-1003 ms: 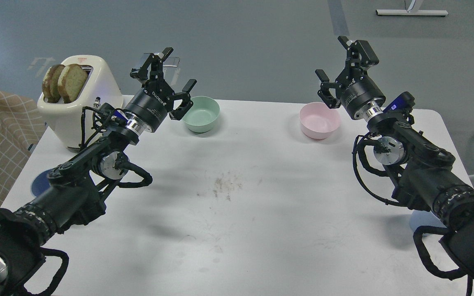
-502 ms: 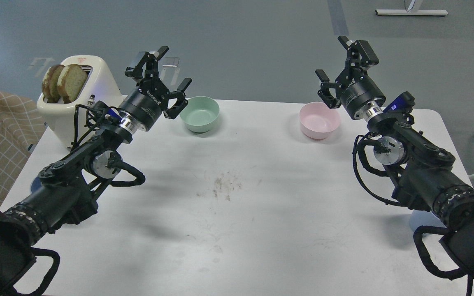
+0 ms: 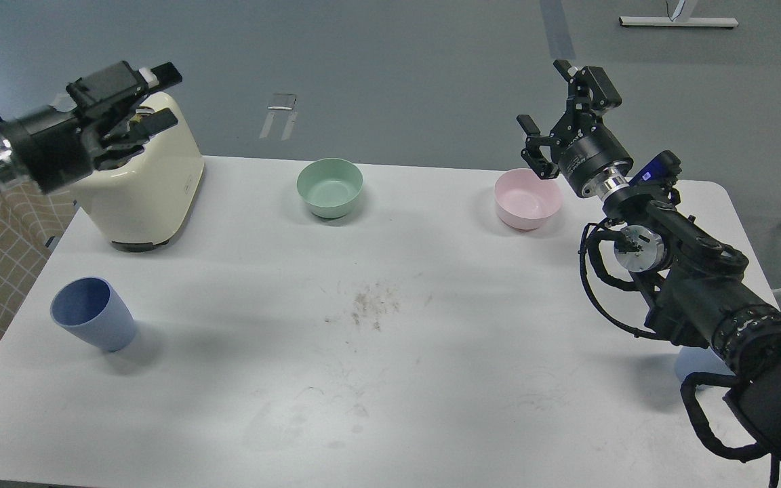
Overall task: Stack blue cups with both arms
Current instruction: 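Reach the left gripper down and grasp the blue cup near the toaster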
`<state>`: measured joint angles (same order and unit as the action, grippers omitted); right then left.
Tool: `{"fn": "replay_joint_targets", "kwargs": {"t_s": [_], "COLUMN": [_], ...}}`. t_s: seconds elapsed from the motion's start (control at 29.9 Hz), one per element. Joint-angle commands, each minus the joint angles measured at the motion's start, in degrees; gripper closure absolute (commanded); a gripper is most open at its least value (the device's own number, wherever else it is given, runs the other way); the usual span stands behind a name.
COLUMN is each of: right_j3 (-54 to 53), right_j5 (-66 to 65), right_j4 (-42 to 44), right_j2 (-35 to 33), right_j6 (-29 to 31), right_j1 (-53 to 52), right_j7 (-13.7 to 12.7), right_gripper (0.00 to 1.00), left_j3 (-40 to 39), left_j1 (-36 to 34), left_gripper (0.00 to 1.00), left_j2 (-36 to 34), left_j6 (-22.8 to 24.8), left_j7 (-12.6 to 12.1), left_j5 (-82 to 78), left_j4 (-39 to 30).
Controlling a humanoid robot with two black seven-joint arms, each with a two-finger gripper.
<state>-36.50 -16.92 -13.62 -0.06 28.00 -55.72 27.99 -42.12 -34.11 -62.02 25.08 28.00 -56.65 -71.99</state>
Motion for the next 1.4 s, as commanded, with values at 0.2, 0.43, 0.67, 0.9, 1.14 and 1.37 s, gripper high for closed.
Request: {"fn": "replay_joint_targets", "kwargs": {"t_s": [0.2,0.43,0.67,0.9,1.14,1.37], "right_j3": [0.3,0.6,0.6,0.6,0.6,0.6], "right_j5": [0.0,0.0,0.0,0.0,0.0,-0.1], "right_j4": [-0.6,-0.6,-0.5,-0.4,-0.4,-0.4], "right_j2": [-0.5,0.1,0.1,0.1,-0.1,-0.1], "right_j6": [0.0,0.0,0.0,0.0,0.0,0.0], "right_j1": [0.3,0.5,0.5,0.5,0.5,0.5], "right_j7": [0.0,0.0,0.0,0.0,0.0,0.0], "right_gripper": [0.0,0.0,0.0,0.0,0.0,0.0], "left_j3": [10.9,27.3,31.4,31.4,31.5,31.5], "left_j1": [3.6,3.6,3.9,5.0,6.0,6.0], "left_gripper": [0.03,0.02,0.02,0.02,0.02,0.03], "left_j2": [-20.7,-24.2,-21.5,-17.6,-12.9,-10.7], "left_j6": [-14.0,-23.3,-23.9,-23.8,-23.8,-23.8], "left_j7": [0.0,0.0,0.0,0.0,0.0,0.0], "left_j5": [-23.5,-24.0,-24.3,-25.1,-25.2,-25.2], "left_j4": [-2.7,-1.9,-1.3,1.0,5.5,6.8]}}
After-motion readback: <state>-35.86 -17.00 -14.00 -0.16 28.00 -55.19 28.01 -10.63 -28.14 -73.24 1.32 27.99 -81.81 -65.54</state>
